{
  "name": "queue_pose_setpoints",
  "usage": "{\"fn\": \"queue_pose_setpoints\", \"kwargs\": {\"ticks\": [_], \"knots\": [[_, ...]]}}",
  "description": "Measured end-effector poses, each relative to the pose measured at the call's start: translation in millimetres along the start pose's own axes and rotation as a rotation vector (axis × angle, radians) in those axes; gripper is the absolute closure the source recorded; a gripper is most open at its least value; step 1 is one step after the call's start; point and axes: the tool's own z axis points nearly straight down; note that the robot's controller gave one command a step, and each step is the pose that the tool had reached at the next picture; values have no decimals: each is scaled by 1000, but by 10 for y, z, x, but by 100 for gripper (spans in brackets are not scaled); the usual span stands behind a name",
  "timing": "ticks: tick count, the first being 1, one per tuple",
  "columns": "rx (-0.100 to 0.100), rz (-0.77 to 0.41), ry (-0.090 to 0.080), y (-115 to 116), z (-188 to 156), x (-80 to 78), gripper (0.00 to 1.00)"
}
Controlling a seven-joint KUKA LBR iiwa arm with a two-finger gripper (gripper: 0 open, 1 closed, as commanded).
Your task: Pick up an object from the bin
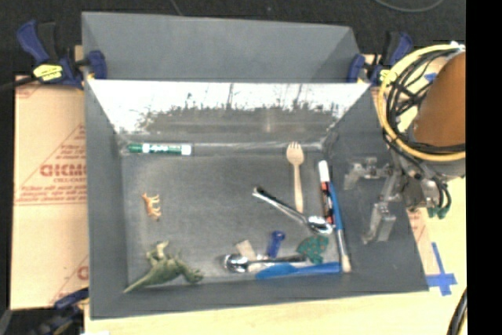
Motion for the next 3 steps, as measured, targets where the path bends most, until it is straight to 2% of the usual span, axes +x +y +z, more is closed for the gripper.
{"fn": "queue_pose_setpoints", "kwargs": {"ticks": [1,2,3], "knots": [[2,-5,-9,6,-45,-16,0],[1,157,-14,28,1521,-375,0],[2,255,-27,225,806,-416,0]]}}
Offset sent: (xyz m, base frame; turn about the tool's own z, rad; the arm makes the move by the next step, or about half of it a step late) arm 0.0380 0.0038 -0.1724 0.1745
